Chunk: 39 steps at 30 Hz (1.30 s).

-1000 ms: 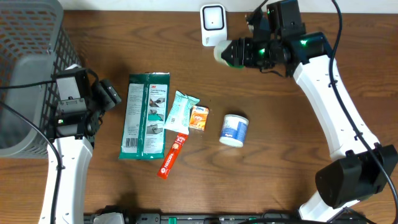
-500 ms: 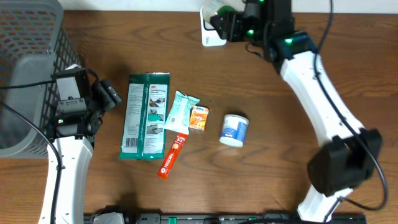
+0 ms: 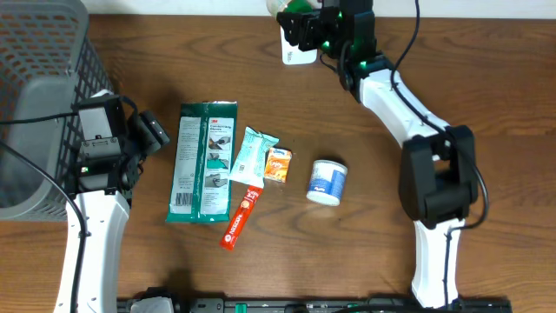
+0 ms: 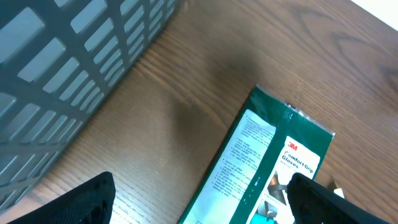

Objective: Scan the item barcode
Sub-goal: 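Carry the jar to the white scanner and hold it there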

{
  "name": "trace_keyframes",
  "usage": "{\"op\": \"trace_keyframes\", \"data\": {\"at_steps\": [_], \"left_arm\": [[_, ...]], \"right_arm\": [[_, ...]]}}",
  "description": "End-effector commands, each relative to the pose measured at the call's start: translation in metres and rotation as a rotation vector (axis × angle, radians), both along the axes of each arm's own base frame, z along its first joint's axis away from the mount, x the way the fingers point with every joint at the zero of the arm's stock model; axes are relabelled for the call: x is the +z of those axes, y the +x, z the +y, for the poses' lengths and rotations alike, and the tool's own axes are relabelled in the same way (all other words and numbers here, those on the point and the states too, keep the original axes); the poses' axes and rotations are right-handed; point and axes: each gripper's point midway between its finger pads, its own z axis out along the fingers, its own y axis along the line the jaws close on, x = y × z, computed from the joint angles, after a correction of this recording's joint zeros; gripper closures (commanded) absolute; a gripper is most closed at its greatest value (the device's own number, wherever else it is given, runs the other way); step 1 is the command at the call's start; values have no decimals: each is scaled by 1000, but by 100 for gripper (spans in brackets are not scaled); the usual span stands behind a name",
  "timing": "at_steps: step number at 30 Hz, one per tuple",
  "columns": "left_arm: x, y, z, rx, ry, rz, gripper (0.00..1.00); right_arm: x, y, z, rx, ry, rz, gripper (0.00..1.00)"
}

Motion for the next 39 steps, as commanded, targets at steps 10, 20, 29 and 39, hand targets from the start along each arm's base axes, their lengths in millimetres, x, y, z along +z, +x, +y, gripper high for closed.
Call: {"op": "trace_keyframes", "data": {"at_steps": [10, 20, 29, 39], "left_arm": [[14, 3, 4, 16, 10, -34, 12], [14, 3, 4, 16, 10, -34, 12], [14, 3, 4, 16, 10, -34, 12], [14, 3, 4, 16, 10, -34, 12]], "right_arm": [[-60, 36, -26, -50, 13, -53, 99], [-72, 44, -39, -56, 33, -95, 99], [-57, 43, -34, -24, 60, -154, 99], [-58, 42, -31, -24, 48, -158, 99]]}}
